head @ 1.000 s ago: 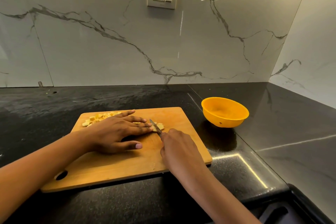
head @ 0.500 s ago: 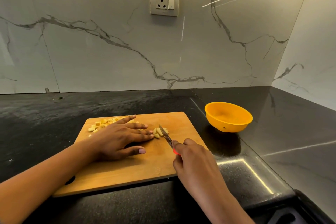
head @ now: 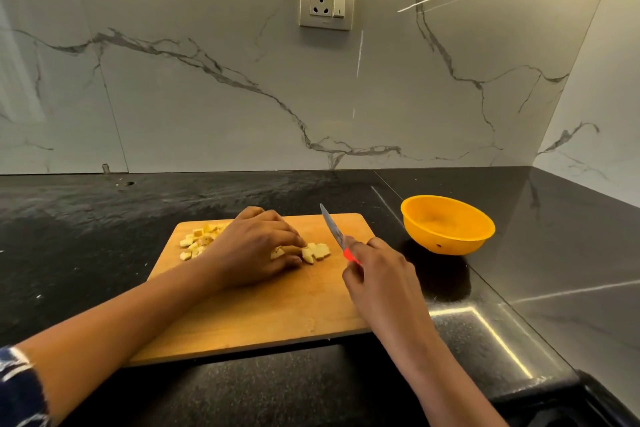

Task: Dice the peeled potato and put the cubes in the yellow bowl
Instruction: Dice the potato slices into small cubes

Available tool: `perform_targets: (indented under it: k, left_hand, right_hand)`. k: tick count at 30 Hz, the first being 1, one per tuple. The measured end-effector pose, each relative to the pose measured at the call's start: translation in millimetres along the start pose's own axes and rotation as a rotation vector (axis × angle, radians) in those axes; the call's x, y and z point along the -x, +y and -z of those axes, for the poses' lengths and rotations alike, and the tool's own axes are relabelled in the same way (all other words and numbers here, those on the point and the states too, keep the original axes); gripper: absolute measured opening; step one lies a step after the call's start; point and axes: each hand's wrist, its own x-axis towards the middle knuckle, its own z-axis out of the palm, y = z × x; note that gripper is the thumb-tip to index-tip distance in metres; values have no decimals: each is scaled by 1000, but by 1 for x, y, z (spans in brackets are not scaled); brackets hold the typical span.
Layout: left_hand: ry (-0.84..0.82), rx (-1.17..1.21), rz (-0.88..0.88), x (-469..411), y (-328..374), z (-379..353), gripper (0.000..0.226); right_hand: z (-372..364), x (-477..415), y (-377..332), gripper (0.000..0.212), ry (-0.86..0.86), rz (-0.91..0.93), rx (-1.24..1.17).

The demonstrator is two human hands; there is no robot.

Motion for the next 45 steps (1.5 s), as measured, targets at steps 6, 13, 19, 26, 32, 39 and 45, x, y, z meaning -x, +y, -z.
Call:
perform_targets:
  k: [6,13,19,26,32,39,45]
  left_hand:
    - [-192,154,31,-23,21,1,66]
    - [-173,151,52,-36,10,7,22]
    - [-85,200,145,-1,-21,32,21]
    - [39,219,108,-10,9,34,25]
    - [-145,75,1,-46,40,9,24]
    - [-206,116,172,-18,-10,41,14]
    - [-104,184,247,4,-26,55,17]
  right_hand:
    - [1,-3,11,45,46,-61,15]
    - [-6,-36,16,42,46,-65,-28]
    - [-13,-40,24,42,13,-100,-64]
    - [-15,-39,28,41,54,-143,-87]
    - [-13,-36,37,43,83,-211,-105]
    - [-15,-34,32,44,47,-182,-107]
    - [-12,-31,27,42,41,-174,-122]
